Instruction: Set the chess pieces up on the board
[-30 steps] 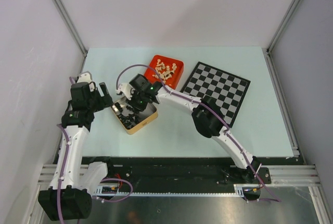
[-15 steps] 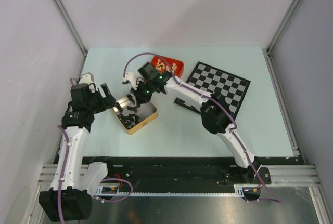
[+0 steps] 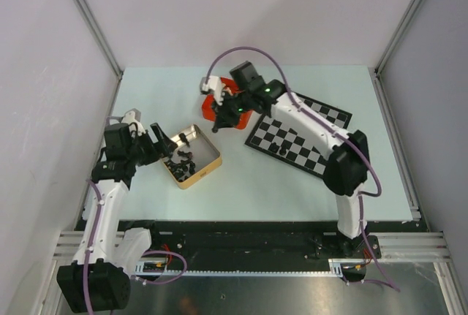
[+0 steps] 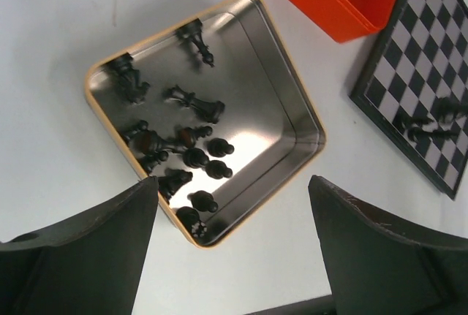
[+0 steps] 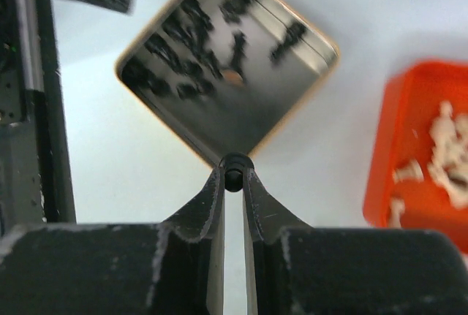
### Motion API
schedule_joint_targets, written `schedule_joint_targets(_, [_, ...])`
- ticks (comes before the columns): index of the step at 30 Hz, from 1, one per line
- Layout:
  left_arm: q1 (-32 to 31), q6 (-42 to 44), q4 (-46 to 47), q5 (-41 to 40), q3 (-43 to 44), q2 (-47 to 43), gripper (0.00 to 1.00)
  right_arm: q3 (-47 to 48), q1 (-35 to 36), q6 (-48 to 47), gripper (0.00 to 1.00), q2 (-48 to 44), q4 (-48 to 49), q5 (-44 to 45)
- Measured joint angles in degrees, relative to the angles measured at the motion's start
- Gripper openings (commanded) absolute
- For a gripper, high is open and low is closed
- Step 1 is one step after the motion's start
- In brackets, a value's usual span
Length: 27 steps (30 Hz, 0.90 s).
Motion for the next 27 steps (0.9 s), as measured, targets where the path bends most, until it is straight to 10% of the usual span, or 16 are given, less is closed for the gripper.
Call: schedule_joint_targets(27, [-8.5,-11.7,14.3,6.6,-5.8,3.0,0.88,-56.0,-36.8,0.0,0.11,-42.4,1.2,11.8])
